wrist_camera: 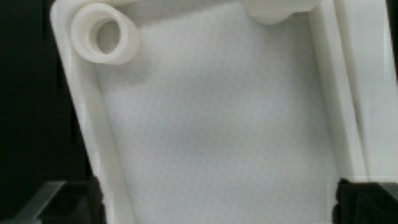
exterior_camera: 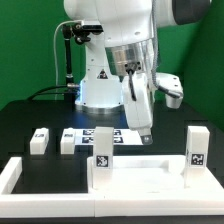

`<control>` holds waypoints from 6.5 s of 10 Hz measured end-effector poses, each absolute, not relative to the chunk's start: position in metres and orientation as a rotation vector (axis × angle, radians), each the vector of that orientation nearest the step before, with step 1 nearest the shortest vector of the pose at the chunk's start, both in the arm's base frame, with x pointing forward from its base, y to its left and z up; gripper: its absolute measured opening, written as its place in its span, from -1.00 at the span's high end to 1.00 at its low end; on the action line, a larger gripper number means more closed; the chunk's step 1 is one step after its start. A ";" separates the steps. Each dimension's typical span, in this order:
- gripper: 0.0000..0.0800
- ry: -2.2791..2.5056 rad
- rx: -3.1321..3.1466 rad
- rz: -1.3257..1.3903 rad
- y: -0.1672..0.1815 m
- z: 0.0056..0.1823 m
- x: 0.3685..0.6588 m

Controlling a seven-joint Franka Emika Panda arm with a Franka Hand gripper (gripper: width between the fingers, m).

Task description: Assemble desk

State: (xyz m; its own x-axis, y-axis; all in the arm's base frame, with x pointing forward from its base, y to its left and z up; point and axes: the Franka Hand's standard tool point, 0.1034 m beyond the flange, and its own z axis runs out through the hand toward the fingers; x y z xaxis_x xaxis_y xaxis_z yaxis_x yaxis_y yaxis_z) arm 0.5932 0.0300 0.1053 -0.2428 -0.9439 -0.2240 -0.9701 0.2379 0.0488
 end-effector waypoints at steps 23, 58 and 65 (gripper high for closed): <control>0.85 2.288 -2.088 0.036 0.021 0.012 0.521; 0.84 -1.149 -3.115 -0.201 -0.032 0.036 0.596; 0.84 -1.850 -2.836 -0.171 -0.037 0.046 0.619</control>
Offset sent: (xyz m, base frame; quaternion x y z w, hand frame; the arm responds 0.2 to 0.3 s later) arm -0.0737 -0.0087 -0.0456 0.0317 0.0617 -0.0297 0.9971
